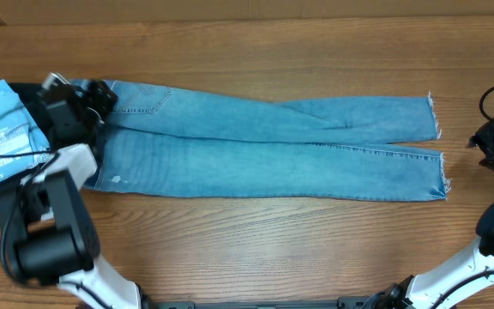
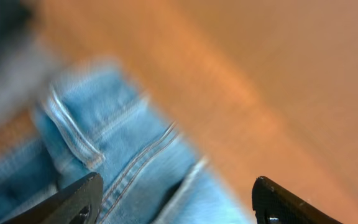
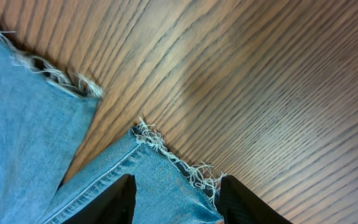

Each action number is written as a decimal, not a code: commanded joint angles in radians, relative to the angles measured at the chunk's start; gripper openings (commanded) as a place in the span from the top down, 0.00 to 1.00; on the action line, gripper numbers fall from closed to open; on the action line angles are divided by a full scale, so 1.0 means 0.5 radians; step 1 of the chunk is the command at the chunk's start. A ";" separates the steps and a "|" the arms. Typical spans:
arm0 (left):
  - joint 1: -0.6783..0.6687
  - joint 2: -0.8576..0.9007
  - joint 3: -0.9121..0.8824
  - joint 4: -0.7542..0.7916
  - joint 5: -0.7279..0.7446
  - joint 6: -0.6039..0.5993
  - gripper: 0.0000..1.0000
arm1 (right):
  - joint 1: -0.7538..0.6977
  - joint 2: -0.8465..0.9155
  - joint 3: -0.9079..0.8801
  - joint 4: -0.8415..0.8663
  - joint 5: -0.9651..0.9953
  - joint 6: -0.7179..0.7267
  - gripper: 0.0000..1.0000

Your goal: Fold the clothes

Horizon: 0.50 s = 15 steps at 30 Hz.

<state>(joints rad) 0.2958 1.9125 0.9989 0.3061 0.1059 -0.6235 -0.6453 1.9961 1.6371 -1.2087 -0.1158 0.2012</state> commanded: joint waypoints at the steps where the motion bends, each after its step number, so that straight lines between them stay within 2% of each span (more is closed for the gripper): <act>1: -0.010 0.128 0.166 -0.175 0.336 0.043 0.28 | 0.023 -0.047 0.038 -0.013 -0.118 -0.128 0.52; 3: -0.009 0.032 0.167 -0.319 0.438 0.172 0.34 | 0.092 -0.047 0.038 -0.003 -0.263 -0.287 0.52; 4: -0.004 -0.121 0.167 -0.555 0.521 0.291 0.35 | 0.188 -0.047 0.038 -0.011 -0.410 -0.465 0.52; 7: -0.005 -0.402 0.167 -0.996 0.538 0.366 0.32 | 0.510 -0.046 0.036 -0.040 -0.407 -0.671 0.49; 8: -0.005 -0.487 0.166 -1.218 0.500 0.366 0.31 | 0.596 -0.046 0.021 -0.008 -0.235 -0.513 0.48; 9: -0.005 -0.494 0.166 -1.312 0.450 0.367 0.30 | 0.626 -0.044 0.003 0.024 -0.154 -0.388 0.47; 10: -0.005 -0.480 0.164 -1.432 0.355 0.367 0.27 | 0.632 -0.027 -0.024 0.058 -0.151 -0.347 0.41; 15: -0.005 -0.433 0.158 -1.591 0.291 0.546 0.26 | 0.510 0.081 -0.056 0.243 0.003 -0.185 0.41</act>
<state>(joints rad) 0.2947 1.6882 1.0851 -0.4755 0.2745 -0.4191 -0.3618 2.0140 1.6192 -1.1149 -0.1627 0.0540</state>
